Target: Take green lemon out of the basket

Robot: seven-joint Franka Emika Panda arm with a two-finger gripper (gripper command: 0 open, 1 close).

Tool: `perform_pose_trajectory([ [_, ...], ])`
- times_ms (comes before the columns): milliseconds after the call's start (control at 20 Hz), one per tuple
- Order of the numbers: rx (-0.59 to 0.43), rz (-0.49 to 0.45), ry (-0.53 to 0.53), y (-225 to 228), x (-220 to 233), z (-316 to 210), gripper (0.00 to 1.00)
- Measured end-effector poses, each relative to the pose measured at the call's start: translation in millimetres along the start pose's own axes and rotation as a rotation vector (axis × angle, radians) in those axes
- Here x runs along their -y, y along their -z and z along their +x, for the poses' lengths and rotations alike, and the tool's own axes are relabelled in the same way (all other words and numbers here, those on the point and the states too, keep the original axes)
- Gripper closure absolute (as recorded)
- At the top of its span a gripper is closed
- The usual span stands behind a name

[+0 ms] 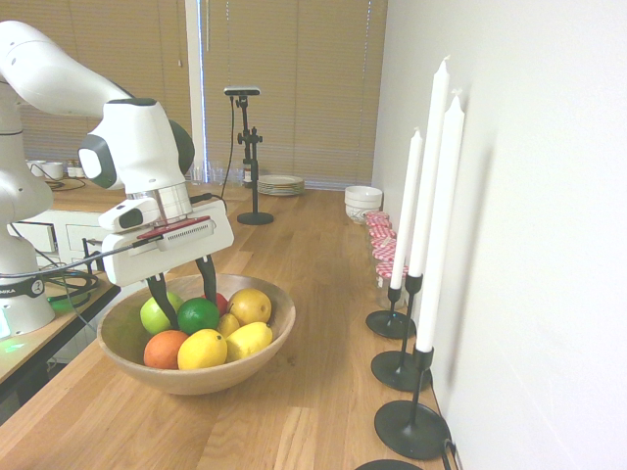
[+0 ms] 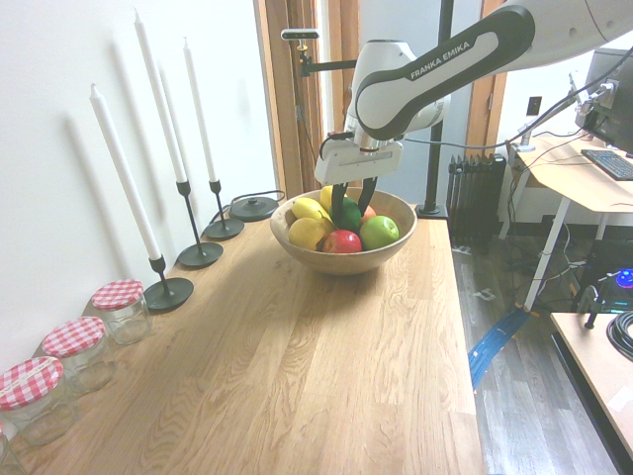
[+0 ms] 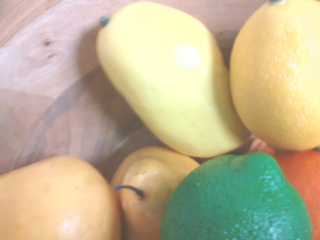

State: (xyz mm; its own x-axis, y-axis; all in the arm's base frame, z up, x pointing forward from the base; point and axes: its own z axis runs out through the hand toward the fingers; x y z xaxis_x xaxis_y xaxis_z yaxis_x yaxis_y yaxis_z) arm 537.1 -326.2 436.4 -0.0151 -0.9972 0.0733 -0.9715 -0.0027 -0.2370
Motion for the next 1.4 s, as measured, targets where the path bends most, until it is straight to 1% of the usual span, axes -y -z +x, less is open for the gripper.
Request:
perform_pose_trajectory([
  [150, -0.002, 0.022, 0.049, 17, 6, -3, 1.0],
  [300, 0.0, 0.064, 0.103, 61, 13, -17, 1.0],
  [450, 0.033, 0.088, 0.236, 110, 15, -46, 1.0],
  [550, 0.038, 0.093, 0.334, 138, 19, -77, 1.0],
  [650, 0.039, 0.092, 0.434, 160, 25, -114, 1.0],
  [750, 0.039, 0.078, 0.533, 171, 32, -155, 1.0],
  [850, 0.045, 0.052, 0.624, 165, 39, -197, 1.0],
  [950, 0.058, 0.007, 0.691, 140, 45, -233, 1.0],
  [1000, 0.06, -0.016, 0.708, 124, 48, -249, 1.0],
  [1200, 0.041, -0.078, 0.728, 52, 65, -295, 1.0],
  [1400, 0.035, -0.12, 0.734, 3, 69, -331, 1.0],
])
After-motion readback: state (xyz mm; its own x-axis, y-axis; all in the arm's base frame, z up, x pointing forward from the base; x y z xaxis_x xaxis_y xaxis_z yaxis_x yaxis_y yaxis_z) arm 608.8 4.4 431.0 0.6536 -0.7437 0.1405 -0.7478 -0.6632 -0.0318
